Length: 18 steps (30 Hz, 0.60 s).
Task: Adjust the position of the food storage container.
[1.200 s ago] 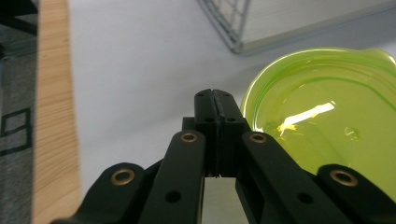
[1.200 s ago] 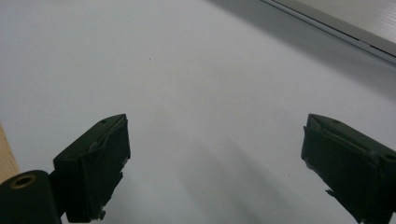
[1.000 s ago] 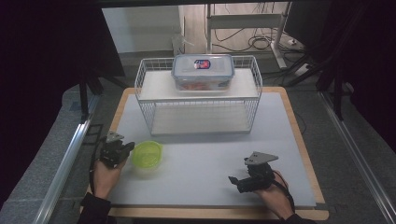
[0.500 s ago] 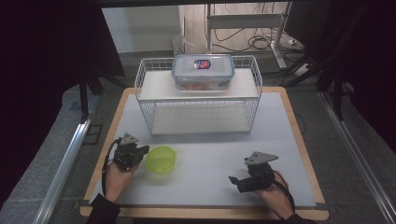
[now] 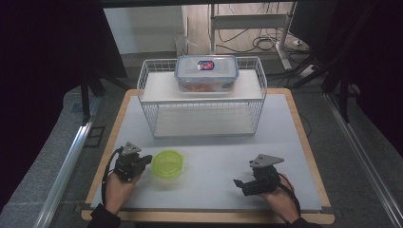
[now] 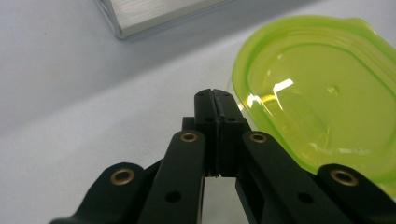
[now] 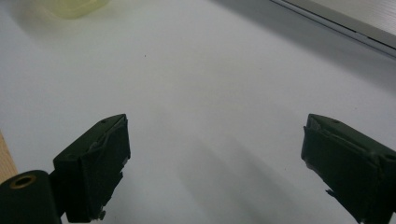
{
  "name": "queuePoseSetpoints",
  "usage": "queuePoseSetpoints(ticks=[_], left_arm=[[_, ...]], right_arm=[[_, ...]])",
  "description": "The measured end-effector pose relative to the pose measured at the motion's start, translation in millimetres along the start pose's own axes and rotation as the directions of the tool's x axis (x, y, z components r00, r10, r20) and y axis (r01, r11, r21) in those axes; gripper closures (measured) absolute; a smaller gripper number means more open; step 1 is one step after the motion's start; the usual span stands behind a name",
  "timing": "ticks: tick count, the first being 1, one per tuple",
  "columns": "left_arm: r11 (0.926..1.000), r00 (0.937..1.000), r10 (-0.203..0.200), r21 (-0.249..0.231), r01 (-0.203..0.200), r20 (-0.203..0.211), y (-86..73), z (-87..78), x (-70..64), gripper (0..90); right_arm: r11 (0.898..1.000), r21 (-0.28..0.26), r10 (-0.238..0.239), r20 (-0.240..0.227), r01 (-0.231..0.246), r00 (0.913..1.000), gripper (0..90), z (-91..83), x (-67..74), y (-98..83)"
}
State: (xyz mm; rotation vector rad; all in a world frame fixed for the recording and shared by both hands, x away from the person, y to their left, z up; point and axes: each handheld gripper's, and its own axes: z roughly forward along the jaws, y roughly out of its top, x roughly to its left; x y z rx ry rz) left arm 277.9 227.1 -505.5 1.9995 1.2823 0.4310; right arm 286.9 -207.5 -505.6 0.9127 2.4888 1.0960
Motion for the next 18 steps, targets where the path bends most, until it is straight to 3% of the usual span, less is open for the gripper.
queuePoseSetpoints(ticks=[9,18], left_arm=[[0.9998,1.0,-0.005,0.017,0.005,0.005,-3.0,-0.1,-4.0,90.0],[0.9984,0.9991,0.021,0.053,-0.023,0.036,-1.8,8.0,-15.7,90.0]], right_arm=[[1.0,0.003,0.001,-0.002,-0.001,1.0,7.6,0.7,0.0,-0.2],[1.0,0.01,0.001,-0.005,-0.001,1.0,7.7,1.5,0.3,-0.5]])
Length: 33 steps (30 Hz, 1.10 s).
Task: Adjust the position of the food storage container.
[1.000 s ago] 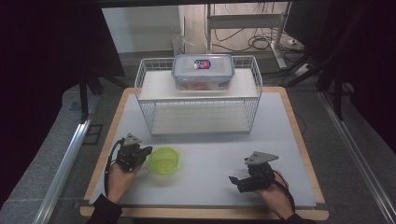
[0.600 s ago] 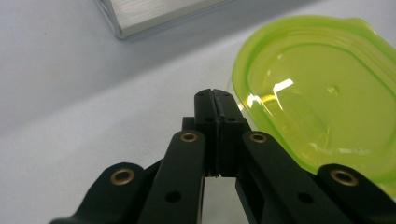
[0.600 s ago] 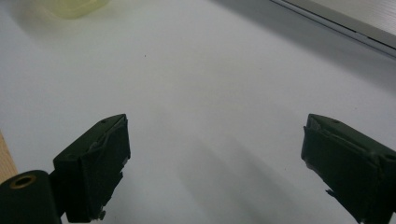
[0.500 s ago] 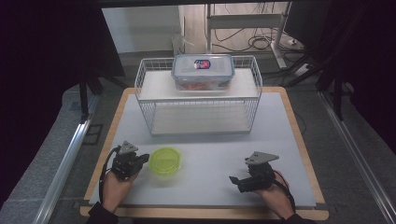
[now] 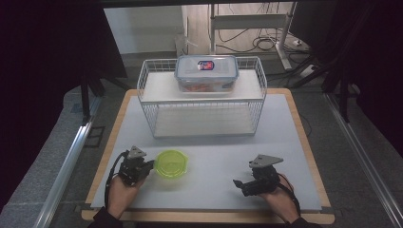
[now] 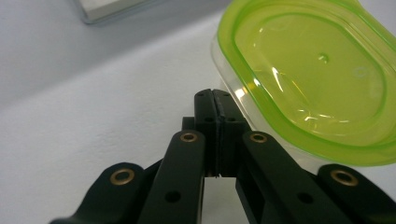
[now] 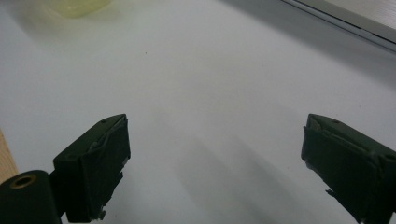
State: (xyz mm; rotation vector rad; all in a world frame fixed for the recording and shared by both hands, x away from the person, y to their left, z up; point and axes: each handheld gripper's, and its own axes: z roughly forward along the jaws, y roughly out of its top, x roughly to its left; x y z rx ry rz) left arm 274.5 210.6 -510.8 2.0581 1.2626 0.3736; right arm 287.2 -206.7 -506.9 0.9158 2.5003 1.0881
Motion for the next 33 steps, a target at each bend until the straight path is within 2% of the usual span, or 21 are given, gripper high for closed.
queuePoseSetpoints(ticks=[4,7,11,13,16,19,23,33], left_arm=[[0.9998,1.0,0.002,0.021,-0.002,0.003,-0.8,3.7,-1.4,90.0],[0.9995,0.9999,-0.014,0.03,0.014,-0.004,-2.5,3.4,3.2,90.0],[0.9985,0.9991,-0.027,0.049,0.026,0.031,-5.9,6.9,8.1,90.0],[0.9977,0.9987,-0.022,0.065,0.018,0.046,-7.1,8.5,7.6,90.0],[0.9977,0.9978,-0.026,0.064,0.022,0.061,-8.3,8.8,5.9,90.0],[0.997,0.9949,-0.039,0.07,0.032,0.093,-9.8,10.8,6.7,90.0],[0.9954,0.9946,-0.029,0.094,0.019,0.099,-10.3,17.2,1.8,90.0],[0.9947,0.9902,-0.009,0.102,-0.006,0.139,-2.4,30.6,-10.4,90.0]], right_arm=[[1.0,0.001,0.001,-0.001,-0.001,1.0,7.7,0.1,0.0,-0.1],[1.0,0.001,0.001,-0.001,-0.001,1.0,7.8,-0.1,0.0,-0.1],[1.0,0.001,0.001,-0.002,-0.001,1.0,7.8,0.0,0.0,-0.1],[1.0,0.002,0.0,-0.002,0.0,1.0,7.8,0.0,0.1,-0.1],[1.0,0.002,0.0,-0.002,0.0,1.0,7.8,-0.1,0.1,0.0],[1.0,0.002,0.001,-0.002,-0.001,1.0,7.8,0.2,0.0,-0.2],[1.0,0.002,0.0,-0.001,0.0,1.0,7.9,0.1,0.1,-0.1],[1.0,0.007,0.0,0.0,0.0,1.0,7.9,1.0,0.0,-0.4]])
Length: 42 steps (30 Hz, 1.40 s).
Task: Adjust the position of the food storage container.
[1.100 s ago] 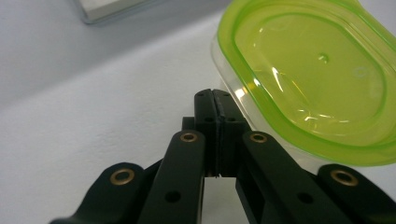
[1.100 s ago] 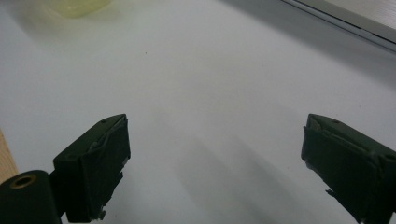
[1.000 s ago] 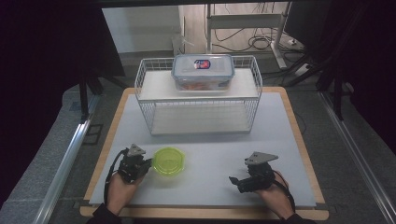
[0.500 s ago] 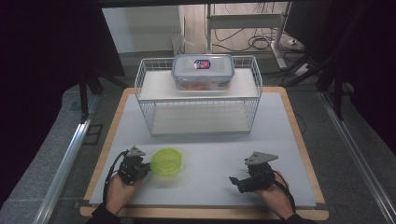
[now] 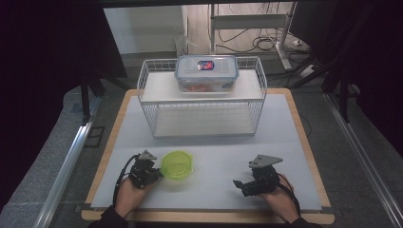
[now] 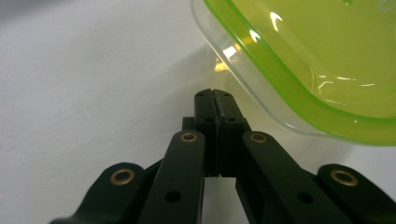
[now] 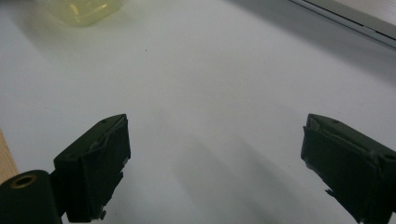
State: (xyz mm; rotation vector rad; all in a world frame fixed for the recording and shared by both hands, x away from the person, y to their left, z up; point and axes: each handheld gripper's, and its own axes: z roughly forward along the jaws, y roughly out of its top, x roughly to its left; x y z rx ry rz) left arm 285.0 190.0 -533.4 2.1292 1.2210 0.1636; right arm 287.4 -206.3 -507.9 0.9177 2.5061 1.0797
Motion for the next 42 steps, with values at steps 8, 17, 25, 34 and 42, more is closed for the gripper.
queuePoseSetpoints(ticks=[8,17,25,34,42], left_arm=[[0.9992,0.999,0.038,0.006,-0.038,0.025,11.7,12.3,-16.0,90.0],[0.9968,0.9949,0.079,0.008,-0.08,0.062,24.0,26.4,-34.5,90.0],[0.9936,0.9902,0.113,-0.003,-0.113,0.082,35.9,41.1,-54.8,90.0],[0.9879,0.9871,0.155,-0.012,-0.155,0.04,38.4,38.4,-59.4,89.8],[0.981,0.9806,0.187,-0.041,-0.189,-0.059,33.0,21.2,-54.9,72.0]], right_arm=[[1.0,0.003,0.005,0.003,-0.005,1.0,7.8,0.0,-0.7,-0.2],[1.0,0.006,0.008,0.006,-0.008,0.9999,7.8,-0.3,-2.2,-0.5],[1.0,0.008,0.013,0.008,-0.013,0.9999,7.8,-0.8,-3.8,-0.7],[1.0,0.007,0.022,0.015,-0.022,0.9996,7.8,-2.3,-6.7,-1.4],[1.0,0.002,0.024,0.015,-0.024,0.9996,7.9,-3.4,-7.4,-1.5]])
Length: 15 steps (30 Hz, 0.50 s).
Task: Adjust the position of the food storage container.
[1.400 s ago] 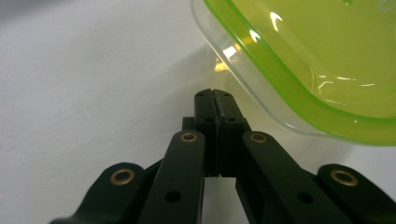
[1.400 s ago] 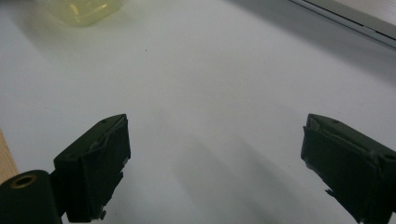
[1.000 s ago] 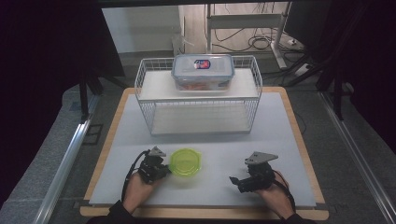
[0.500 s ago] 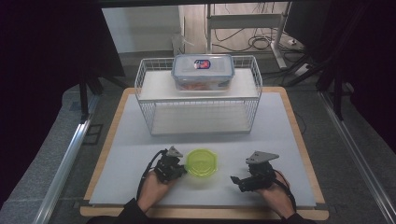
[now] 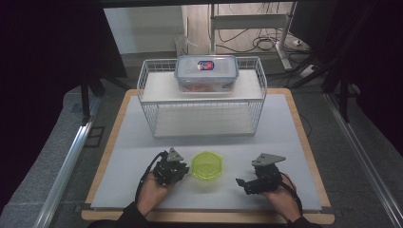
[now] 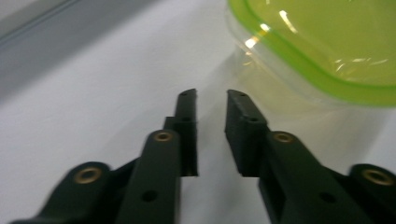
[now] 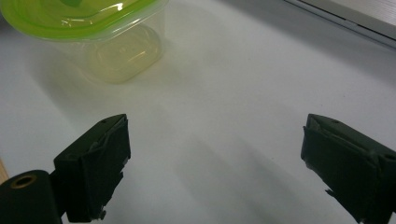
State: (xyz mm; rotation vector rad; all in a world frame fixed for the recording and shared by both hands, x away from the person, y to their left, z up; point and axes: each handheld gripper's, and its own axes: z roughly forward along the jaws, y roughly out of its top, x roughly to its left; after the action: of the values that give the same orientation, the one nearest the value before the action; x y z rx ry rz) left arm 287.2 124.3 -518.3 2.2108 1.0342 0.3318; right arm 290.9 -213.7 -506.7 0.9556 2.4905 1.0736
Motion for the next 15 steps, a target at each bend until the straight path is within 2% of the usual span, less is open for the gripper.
queuePoseSetpoints(ticks=[5,8,10,13,15], left_arm=[[0.9992,0.9988,0.03,-0.027,-0.031,-0.039,-6.8,-12.4,3.6,51.5],[0.9977,0.9991,0.041,-0.053,-0.042,-0.011,-10.4,-19.5,6.3,33.9],[0.9975,0.9989,0.044,-0.056,-0.043,0.013,-12.9,-22.4,7.2,25.4],[0.9962,0.9981,0.058,-0.067,-0.056,0.022,-17.9,-26.6,6.4,17.2],[0.9951,0.998,0.063,-0.077,-0.062,0.01,-20.4,-30.2,5.3,10.5]], right_arm=[[1.0,-0.001,0.005,-0.001,-0.005,1.0,7.8,-0.6,-0.3,0.1],[1.0,-0.004,0.01,-0.003,-0.01,0.9999,7.8,-0.6,-0.4,0.0],[1.0,-0.007,0.014,-0.005,-0.014,0.9999,7.8,-0.5,-0.7,-0.2],[1.0,-0.011,0.029,-0.012,-0.029,0.9995,7.8,-0.6,-1.6,-0.7],[0.999,-0.012,0.049,-0.016,-0.049,0.9987,7.5,-0.7,-2.3,-0.8]])
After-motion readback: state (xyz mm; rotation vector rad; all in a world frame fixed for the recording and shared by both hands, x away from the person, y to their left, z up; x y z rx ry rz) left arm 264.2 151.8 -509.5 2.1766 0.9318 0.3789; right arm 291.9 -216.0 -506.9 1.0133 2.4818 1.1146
